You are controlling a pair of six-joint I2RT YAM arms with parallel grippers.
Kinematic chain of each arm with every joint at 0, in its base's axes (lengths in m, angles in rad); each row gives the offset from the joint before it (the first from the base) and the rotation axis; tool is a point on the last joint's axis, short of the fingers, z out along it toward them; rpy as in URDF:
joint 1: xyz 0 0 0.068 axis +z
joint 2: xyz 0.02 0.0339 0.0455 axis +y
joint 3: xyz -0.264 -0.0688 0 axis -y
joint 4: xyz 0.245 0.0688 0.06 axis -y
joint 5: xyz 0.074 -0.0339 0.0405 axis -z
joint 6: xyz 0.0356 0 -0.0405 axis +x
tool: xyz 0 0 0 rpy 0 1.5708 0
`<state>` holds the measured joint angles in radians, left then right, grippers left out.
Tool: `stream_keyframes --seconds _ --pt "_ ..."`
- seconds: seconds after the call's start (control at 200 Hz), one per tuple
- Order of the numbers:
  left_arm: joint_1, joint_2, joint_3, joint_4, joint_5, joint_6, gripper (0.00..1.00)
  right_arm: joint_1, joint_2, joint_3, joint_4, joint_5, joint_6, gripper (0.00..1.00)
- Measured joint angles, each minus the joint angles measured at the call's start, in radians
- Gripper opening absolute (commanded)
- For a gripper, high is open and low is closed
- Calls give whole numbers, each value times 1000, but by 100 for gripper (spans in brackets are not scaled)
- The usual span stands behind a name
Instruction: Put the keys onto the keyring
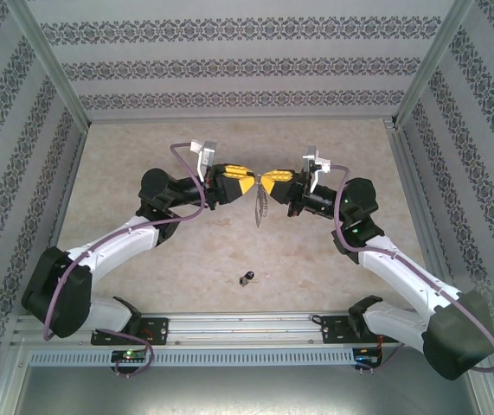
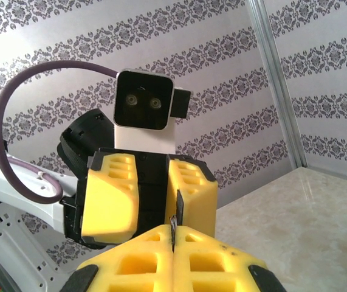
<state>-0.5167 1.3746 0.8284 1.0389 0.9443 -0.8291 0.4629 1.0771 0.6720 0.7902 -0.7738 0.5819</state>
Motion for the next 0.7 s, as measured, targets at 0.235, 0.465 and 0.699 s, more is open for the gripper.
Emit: stream_keyframes --seconds 0.235,0.465,0.699 --pt "0 27 0 40 18 -45 27 0 0 0 0 0 0 0" --pt "0 28 -1 55 21 -61 25 0 0 0 0 4 0 0" --pt "-1 34 0 55 24 -67 21 0 6 0 0 4 0 0"
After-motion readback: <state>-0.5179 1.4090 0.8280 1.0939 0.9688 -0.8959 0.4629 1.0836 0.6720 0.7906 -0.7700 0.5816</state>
